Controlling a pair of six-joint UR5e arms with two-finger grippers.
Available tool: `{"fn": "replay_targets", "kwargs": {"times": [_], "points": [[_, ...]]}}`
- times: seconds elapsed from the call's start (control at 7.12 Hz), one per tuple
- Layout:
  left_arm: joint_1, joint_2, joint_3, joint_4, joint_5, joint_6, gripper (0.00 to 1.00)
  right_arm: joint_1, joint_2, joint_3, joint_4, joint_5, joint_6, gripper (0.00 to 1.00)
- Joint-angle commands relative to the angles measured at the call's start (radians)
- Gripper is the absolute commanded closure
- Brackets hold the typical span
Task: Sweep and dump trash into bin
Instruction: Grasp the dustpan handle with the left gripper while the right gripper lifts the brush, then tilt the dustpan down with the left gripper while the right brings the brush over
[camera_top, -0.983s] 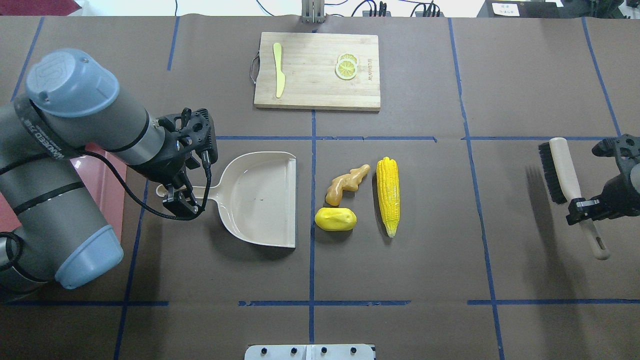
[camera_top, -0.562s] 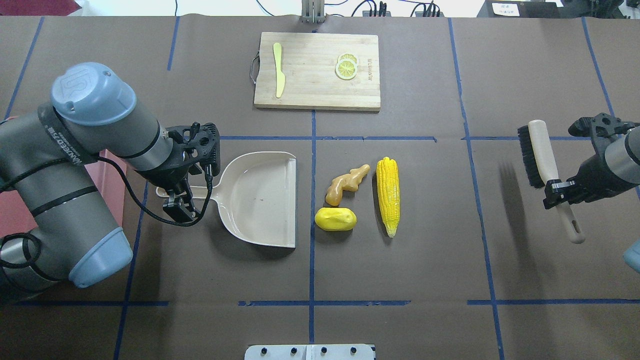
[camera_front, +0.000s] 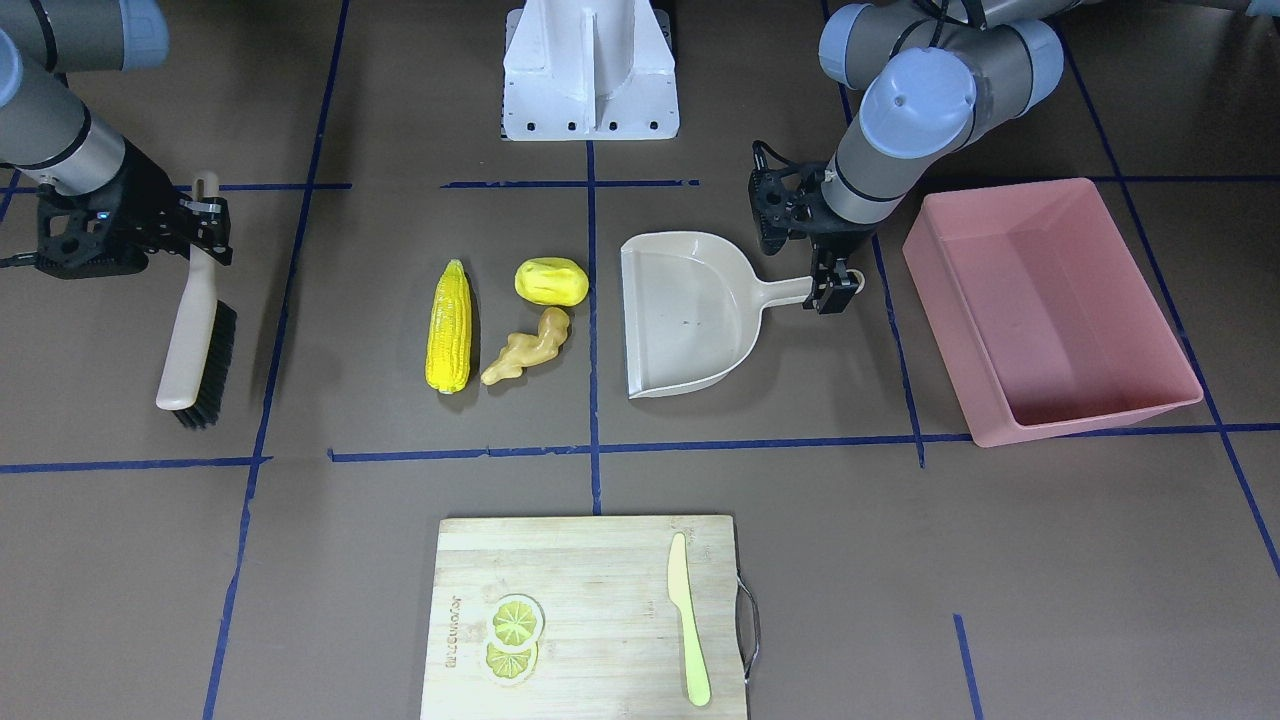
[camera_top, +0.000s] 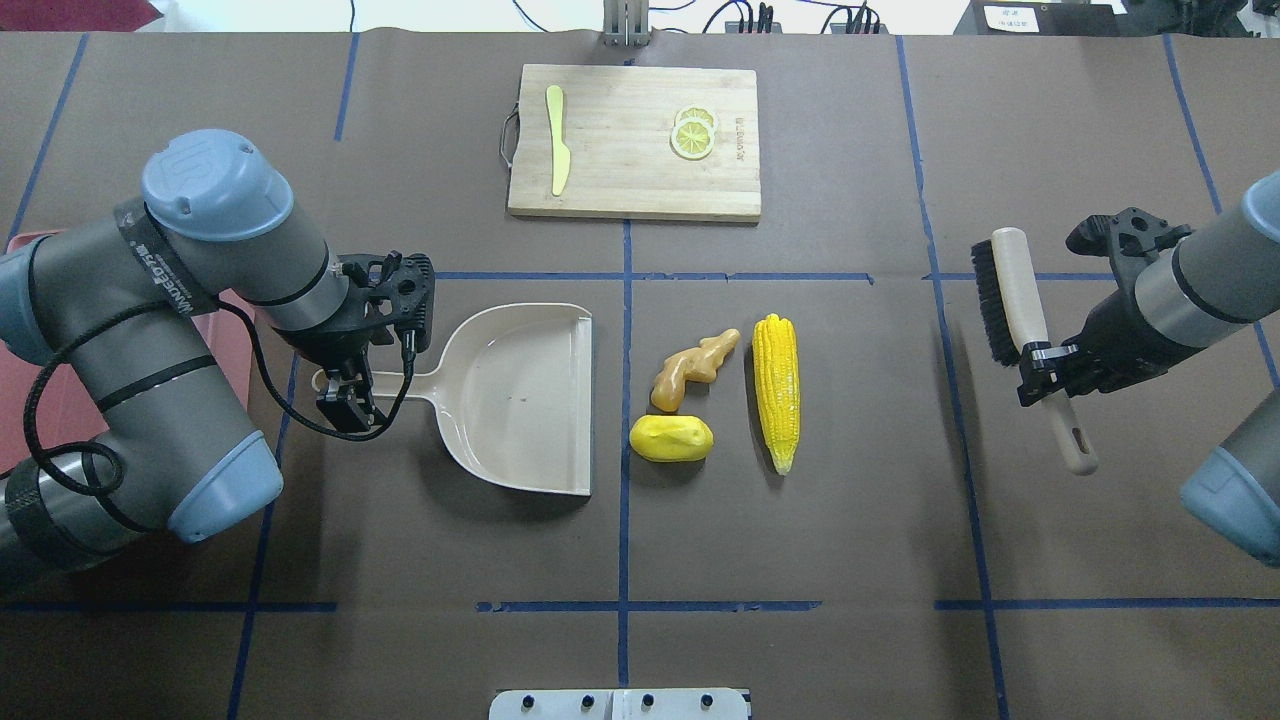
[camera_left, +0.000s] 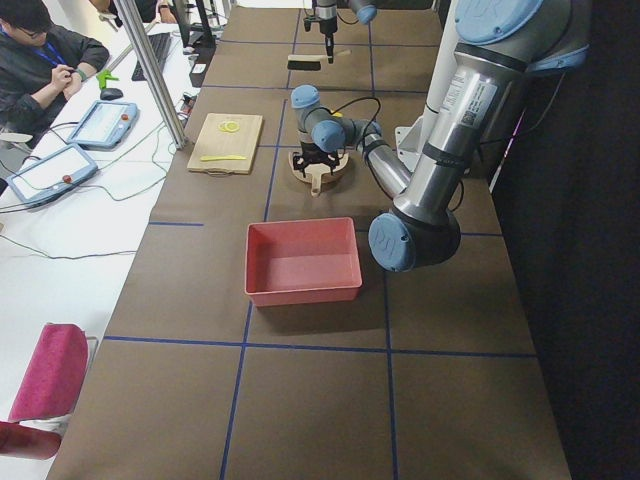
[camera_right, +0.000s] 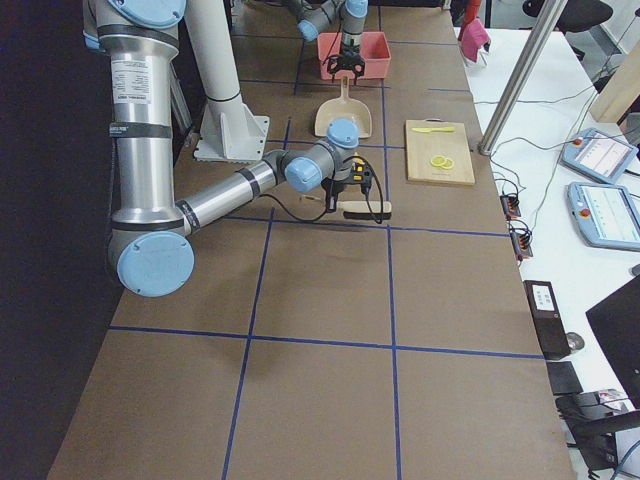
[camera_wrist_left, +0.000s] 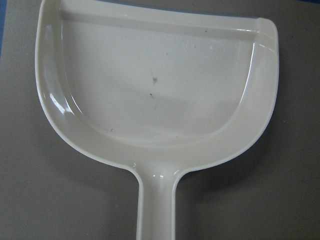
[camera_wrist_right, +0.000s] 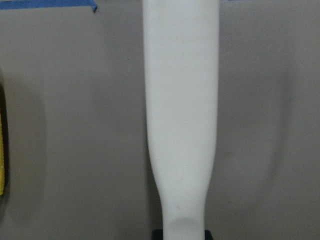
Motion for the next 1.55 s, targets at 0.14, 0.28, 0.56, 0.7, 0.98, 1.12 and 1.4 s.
{"fn": "replay_targets", "kwargs": {"times": [0.14, 0.28, 0.56, 0.7, 0.98, 1.12, 1.4], "points": [[0.000, -0.026, 0.065, -0.003, 0.000, 0.005, 0.02, -0.034, 0.041, 0.000, -0.001, -0.001, 0.055, 1.00], [0.004, -0.026, 0.067, -0.003, 0.000, 0.002, 0.02, -0.036, 0.045, 0.000, -0.001, 0.000, 0.065, 1.00], [0.009, -0.026, 0.076, -0.002, 0.001, -0.006, 0.01, -0.037, 0.045, 0.000, -0.001, -0.001, 0.066, 1.00], [0.010, -0.025, 0.080, -0.002, 0.001, -0.006, 0.02, -0.040, 0.045, 0.000, -0.001, -0.001, 0.066, 1.00], [0.015, -0.026, 0.093, 0.000, 0.001, -0.009, 0.03, -0.051, 0.045, 0.000, -0.001, -0.001, 0.069, 1.00], [0.015, -0.026, 0.097, 0.000, 0.001, -0.009, 0.06, -0.053, 0.047, 0.000, -0.001, -0.001, 0.086, 1.00], [0.019, -0.026, 0.108, 0.000, 0.000, -0.010, 0.06, -0.059, 0.048, 0.007, 0.000, 0.000, 0.103, 1.00]]}}
